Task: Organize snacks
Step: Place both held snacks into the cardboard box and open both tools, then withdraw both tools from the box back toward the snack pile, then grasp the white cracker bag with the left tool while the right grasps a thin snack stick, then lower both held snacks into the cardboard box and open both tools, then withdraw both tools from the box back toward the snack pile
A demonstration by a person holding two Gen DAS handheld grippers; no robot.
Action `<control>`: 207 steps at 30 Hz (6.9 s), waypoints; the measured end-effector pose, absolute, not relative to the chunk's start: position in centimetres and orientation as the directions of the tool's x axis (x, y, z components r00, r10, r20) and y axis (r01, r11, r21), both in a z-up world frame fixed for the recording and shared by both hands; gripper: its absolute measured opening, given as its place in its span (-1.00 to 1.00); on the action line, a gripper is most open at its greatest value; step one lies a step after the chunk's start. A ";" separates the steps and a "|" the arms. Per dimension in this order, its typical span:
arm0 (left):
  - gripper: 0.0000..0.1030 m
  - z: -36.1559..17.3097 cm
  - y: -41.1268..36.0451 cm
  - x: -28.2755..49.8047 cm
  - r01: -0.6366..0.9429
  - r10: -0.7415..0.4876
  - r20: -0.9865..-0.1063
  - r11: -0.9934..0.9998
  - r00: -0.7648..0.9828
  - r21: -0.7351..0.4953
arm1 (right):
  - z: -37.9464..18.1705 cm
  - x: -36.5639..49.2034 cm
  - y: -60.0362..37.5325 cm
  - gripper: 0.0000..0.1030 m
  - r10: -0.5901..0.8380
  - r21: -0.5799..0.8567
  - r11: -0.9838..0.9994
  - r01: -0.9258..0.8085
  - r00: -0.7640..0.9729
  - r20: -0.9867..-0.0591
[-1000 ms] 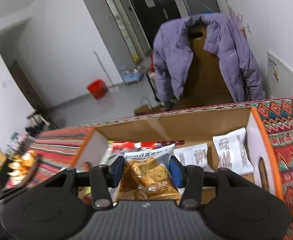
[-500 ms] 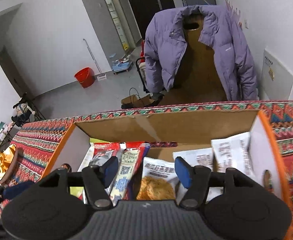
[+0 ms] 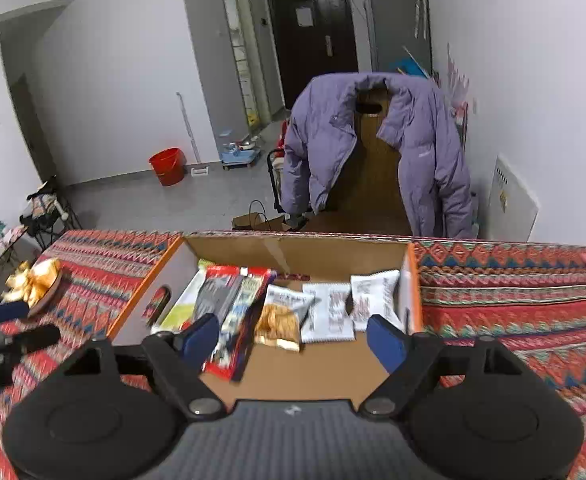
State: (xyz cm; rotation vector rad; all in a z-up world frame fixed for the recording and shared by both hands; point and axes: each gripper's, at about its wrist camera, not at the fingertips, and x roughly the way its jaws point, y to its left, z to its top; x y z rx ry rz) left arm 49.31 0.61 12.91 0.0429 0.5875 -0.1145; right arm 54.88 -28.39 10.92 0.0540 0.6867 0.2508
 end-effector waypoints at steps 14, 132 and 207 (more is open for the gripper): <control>0.62 13.6 -0.8 31.5 0.081 -0.052 -0.382 0.995 0.923 0.060 | 11.3 35.3 -31.6 0.90 0.310 0.033 0.942 -0.335 0.826 -0.470; -0.08 5.2 -10.7 58.1 0.267 -0.253 -0.553 0.962 0.794 -0.058 | 1.7 58.7 -32.9 -0.77 0.323 0.326 0.930 -0.169 0.800 -0.505; 1.00 2.3 1.7 21.2 0.058 -0.059 -0.543 0.998 0.838 -0.020 | 0.4 20.5 -30.5 0.81 0.260 0.089 0.965 -0.248 0.846 -0.465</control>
